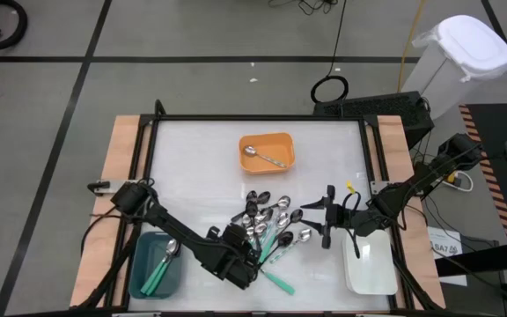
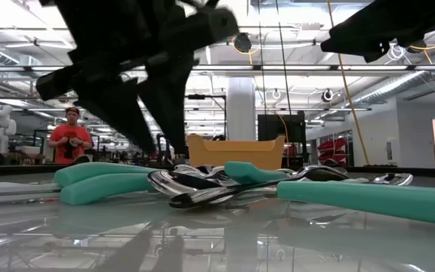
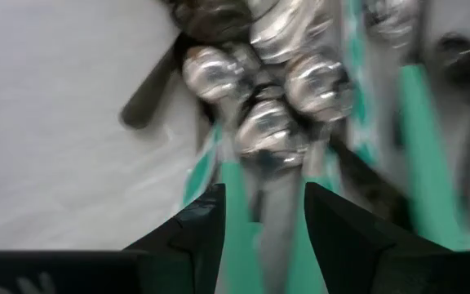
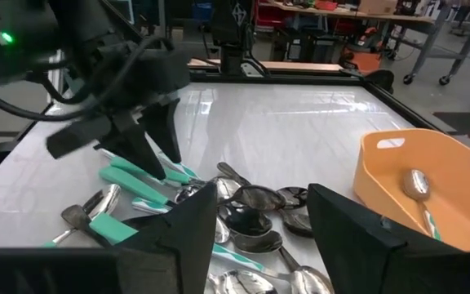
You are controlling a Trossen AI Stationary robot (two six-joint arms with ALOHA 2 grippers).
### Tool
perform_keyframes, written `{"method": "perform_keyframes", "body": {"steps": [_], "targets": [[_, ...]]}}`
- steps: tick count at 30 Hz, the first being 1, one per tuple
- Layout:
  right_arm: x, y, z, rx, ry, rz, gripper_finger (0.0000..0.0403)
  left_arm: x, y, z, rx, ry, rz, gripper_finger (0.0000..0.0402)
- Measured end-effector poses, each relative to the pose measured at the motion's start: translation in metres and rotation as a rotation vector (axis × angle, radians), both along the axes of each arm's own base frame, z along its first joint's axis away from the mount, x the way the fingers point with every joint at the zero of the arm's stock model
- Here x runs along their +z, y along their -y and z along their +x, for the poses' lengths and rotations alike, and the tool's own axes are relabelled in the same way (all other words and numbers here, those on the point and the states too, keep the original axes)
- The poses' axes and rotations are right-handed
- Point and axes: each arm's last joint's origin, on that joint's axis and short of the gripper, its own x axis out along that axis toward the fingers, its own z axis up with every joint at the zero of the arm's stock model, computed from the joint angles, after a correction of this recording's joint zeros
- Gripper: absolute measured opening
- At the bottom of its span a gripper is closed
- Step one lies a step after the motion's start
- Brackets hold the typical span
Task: Sort silverware by color (type)
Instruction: Put the green spoon into the blue bin
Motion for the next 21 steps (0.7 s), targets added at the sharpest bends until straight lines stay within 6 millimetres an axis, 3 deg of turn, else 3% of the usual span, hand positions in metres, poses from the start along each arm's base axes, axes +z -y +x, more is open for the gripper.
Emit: {"method": "perform_keyframes", "body": {"steps": [21], "targets": [[0.0003, 0.0005, 0.0003, -0.002, 0.001, -0.008, 0.0187, -0.0063, 0.0001, -0.0004, 0.009, -0.09, -0.119, 0.0168]]}}
